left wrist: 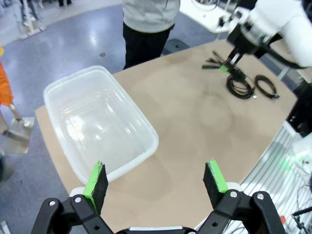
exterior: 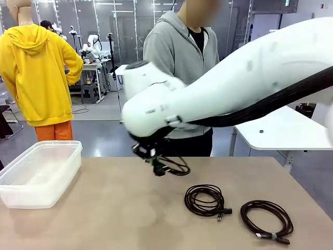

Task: Organize and store the cables.
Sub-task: Place the Power Cable into the Organizing box.

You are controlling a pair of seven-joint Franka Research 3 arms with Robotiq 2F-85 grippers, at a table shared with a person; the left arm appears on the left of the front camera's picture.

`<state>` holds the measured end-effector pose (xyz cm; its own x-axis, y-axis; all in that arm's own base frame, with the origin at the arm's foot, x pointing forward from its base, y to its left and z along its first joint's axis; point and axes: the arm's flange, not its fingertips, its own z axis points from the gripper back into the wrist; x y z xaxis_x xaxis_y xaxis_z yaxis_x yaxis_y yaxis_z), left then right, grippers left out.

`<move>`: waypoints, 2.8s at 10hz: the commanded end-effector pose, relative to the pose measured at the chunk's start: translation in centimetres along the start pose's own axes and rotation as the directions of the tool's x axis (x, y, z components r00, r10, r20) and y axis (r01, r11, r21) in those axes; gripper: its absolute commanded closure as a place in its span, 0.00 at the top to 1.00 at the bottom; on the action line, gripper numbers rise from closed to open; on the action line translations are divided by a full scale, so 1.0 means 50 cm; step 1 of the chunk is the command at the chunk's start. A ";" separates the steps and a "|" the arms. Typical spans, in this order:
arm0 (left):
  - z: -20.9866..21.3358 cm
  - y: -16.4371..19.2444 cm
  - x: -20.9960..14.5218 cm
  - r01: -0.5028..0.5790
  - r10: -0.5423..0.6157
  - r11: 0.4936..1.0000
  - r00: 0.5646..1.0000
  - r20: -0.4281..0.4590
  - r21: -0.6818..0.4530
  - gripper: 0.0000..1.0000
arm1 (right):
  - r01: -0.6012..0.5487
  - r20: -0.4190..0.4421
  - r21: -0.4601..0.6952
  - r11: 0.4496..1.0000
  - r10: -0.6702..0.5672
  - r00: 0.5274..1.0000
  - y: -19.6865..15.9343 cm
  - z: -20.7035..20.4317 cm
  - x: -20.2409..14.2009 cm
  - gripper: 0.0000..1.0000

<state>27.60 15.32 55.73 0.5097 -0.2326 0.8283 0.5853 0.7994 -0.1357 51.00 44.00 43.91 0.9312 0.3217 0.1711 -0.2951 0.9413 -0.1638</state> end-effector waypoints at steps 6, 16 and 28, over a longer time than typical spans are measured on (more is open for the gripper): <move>0.003 -0.001 -0.001 0.014 -0.014 1.000 1.000 0.007 -0.012 1.00 | -0.011 -0.127 0.044 0.999 0.016 0.992 0.139 -0.139 0.049 0.19; 0.003 -0.001 -0.001 0.014 -0.014 1.000 1.000 0.007 -0.012 1.00 | -0.017 -0.170 0.195 0.981 0.051 0.984 0.067 -0.192 0.008 1.00; 0.003 -0.001 -0.001 0.014 -0.014 1.000 1.000 0.007 -0.012 1.00 | -0.434 0.493 0.383 0.815 0.217 0.843 -0.625 0.066 -0.386 1.00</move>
<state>27.56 15.38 55.74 0.5100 -0.2314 0.8285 0.5839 0.8004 -0.1358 43.73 10.77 50.31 0.6802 0.4957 0.5401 -0.6744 0.7118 0.1961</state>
